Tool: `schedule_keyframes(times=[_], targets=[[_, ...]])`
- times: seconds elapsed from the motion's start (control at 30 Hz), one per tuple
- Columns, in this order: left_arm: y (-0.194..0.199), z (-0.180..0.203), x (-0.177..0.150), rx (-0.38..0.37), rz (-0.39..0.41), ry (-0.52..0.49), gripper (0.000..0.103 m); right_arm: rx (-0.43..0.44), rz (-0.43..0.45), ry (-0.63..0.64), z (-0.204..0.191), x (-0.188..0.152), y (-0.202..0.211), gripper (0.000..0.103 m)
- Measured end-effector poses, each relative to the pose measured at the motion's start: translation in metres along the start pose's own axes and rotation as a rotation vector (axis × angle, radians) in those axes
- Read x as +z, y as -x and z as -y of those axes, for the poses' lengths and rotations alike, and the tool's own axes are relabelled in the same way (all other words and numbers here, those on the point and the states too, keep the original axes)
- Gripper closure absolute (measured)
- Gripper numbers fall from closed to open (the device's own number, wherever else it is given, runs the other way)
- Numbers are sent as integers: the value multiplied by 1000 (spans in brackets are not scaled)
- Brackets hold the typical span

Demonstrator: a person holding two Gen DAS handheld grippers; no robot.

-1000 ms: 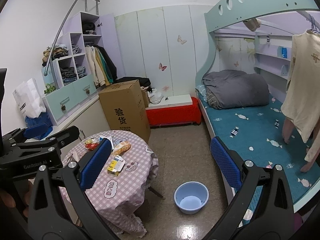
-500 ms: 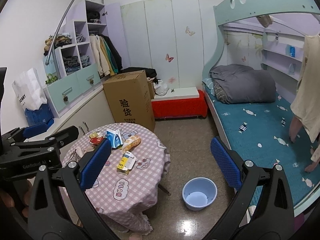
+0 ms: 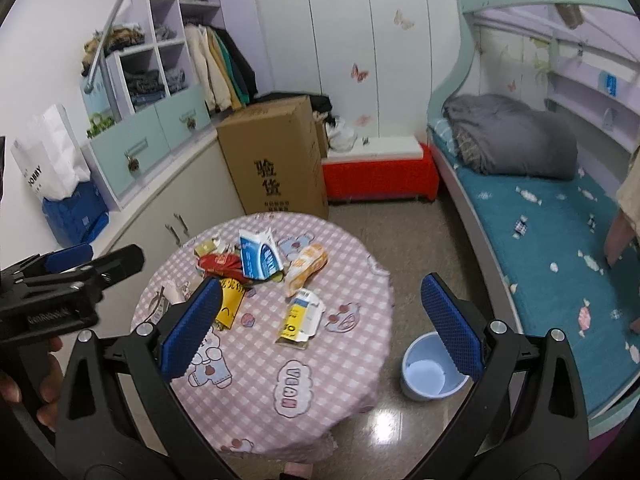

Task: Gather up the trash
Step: 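Grasp the yellow snack bag with the left tool while the right tool grasps the yellow-white medicine box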

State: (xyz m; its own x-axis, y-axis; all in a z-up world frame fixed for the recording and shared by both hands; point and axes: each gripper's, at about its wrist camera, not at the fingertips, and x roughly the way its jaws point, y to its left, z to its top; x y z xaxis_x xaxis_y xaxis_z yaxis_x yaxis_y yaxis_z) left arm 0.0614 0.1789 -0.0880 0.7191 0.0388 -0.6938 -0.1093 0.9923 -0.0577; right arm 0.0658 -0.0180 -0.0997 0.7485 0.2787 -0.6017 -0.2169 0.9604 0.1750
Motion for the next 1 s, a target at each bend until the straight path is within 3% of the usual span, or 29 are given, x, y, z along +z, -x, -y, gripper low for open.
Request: schedule_keyframes(times=[0.13, 0.3, 0.63, 0.83, 0.87, 0.9, 1.0], targets=[[-48, -52, -4, -28, -126, 58, 4, -13, -63, -32, -13, -5, -40, 5], [-107, -85, -17, -56, -258, 84, 4, -40, -187, -91, -19, -22, -101, 5], [-228, -88, -36, 21, -396, -78, 4, -90, -334, -167, -12, -51, -191, 6], [-266, -87, -47, 17, -434, -138, 5, -81, -381, -191, -13, -65, -230, 6], [-269, -88, -48, 11, -440, -140, 13, -81, -386, -190, -14, -66, -234, 6], [-270, -89, -49, -3, -447, -138, 29, -75, -394, -190, -14, -68, -240, 6], [-278, -95, -53, -42, -489, -101, 52, -70, -423, -200, -16, -72, -257, 10]])
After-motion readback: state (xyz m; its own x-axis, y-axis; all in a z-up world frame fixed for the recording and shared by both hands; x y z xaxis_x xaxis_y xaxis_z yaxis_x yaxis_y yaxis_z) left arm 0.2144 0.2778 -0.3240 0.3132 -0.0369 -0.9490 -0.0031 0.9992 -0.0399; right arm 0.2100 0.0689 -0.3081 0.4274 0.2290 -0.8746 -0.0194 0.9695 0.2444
